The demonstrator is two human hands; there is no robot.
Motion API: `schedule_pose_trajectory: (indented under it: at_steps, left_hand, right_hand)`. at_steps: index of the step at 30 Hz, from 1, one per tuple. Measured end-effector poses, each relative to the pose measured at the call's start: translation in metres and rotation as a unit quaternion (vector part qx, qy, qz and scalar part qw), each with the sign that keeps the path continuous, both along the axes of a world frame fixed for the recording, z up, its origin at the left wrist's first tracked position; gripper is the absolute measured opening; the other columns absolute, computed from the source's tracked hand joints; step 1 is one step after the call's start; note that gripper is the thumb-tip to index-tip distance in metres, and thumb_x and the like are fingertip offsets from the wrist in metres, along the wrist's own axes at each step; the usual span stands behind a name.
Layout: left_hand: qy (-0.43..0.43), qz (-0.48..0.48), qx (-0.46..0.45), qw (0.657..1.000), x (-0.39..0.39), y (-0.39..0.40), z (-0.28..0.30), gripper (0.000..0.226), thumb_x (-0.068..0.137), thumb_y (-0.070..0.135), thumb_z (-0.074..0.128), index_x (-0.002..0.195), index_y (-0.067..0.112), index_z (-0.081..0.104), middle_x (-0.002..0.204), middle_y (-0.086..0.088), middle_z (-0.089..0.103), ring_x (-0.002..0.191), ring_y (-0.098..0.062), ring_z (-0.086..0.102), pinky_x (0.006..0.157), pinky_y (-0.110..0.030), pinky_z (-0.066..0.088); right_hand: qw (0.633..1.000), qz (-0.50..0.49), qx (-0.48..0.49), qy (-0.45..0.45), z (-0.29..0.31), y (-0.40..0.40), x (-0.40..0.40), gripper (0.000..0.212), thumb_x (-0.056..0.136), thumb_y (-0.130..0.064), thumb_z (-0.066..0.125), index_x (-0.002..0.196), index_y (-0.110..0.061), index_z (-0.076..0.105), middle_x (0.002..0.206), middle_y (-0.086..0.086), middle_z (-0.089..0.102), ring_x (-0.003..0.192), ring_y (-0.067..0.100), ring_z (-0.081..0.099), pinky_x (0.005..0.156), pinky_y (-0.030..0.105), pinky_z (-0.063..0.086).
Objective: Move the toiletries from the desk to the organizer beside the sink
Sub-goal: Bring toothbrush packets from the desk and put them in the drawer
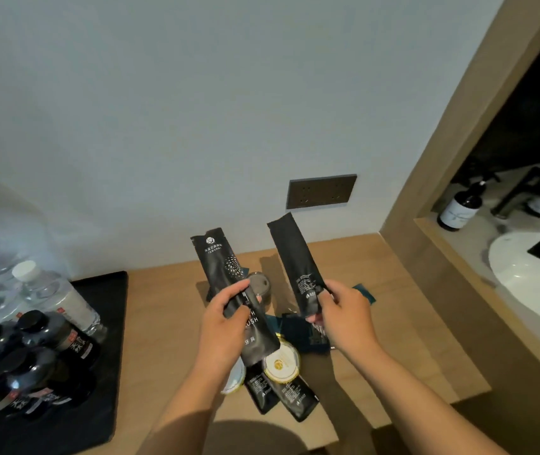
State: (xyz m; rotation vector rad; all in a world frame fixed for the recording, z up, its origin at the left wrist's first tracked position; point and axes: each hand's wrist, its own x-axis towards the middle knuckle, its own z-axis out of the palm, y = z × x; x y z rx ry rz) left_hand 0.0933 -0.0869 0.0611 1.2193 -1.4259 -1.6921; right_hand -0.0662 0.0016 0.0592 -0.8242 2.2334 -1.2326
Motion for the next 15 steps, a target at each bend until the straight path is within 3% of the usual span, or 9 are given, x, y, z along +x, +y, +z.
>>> schedule_pose_trajectory:
  at_steps: [3, 7, 10, 15]
  left_hand:
    - [-0.022, -0.032, -0.024, 0.999, -0.020, 0.001, 0.010, 0.041, 0.092, 0.005, 0.052, 0.109, 0.040, 0.066, 0.122, 0.005, 0.063, 0.100, -0.020, 0.066, 0.085, -0.047, 0.057]
    - [-0.031, -0.069, -0.018, 0.997, -0.051, 0.009, 0.019, 0.029, 0.090, 0.029, 0.056, 0.117, 0.031, 0.067, 0.117, 0.005, 0.067, 0.099, -0.013, 0.067, 0.089, -0.043, 0.055]
    - [-0.034, -0.114, 0.061, 0.991, -0.072, 0.021, 0.022, 0.045, 0.079, 0.058, 0.053, 0.108, 0.027, 0.069, 0.108, -0.001, 0.071, 0.101, -0.022, 0.067, 0.091, -0.049, 0.053]
    - [0.019, -0.111, 0.149, 0.982, -0.097, 0.046, 0.020, 0.059, 0.077, 0.067, 0.056, 0.100, 0.015, 0.070, 0.101, -0.012, 0.072, 0.096, -0.031, 0.068, 0.093, -0.051, 0.052]
  right_hand:
    - [0.997, 0.013, -0.032, 0.069, 0.024, 0.023, 0.003, 0.022, 0.098, -0.012, 0.045, 0.096, -0.017, 0.066, 0.082, -0.002, 0.067, 0.070, 0.007, 0.064, 0.062, 0.029, 0.057]
    - [0.977, 0.032, -0.052, 0.206, 0.031, 0.051, 0.002, 0.020, 0.097, -0.015, 0.046, 0.106, -0.021, 0.064, 0.077, -0.008, 0.062, 0.063, 0.008, 0.059, 0.051, 0.021, 0.047]
    - [0.929, 0.073, -0.039, 0.361, 0.023, 0.068, -0.003, 0.028, 0.091, -0.017, 0.042, 0.105, -0.015, 0.065, 0.072, -0.007, 0.061, 0.055, 0.011, 0.058, 0.044, 0.022, 0.045]
    - [0.849, 0.129, 0.044, 0.511, 0.006, 0.101, -0.016, 0.043, 0.077, -0.004, 0.044, 0.113, -0.008, 0.066, 0.079, 0.002, 0.069, 0.051, 0.012, 0.058, 0.035, 0.022, 0.042]
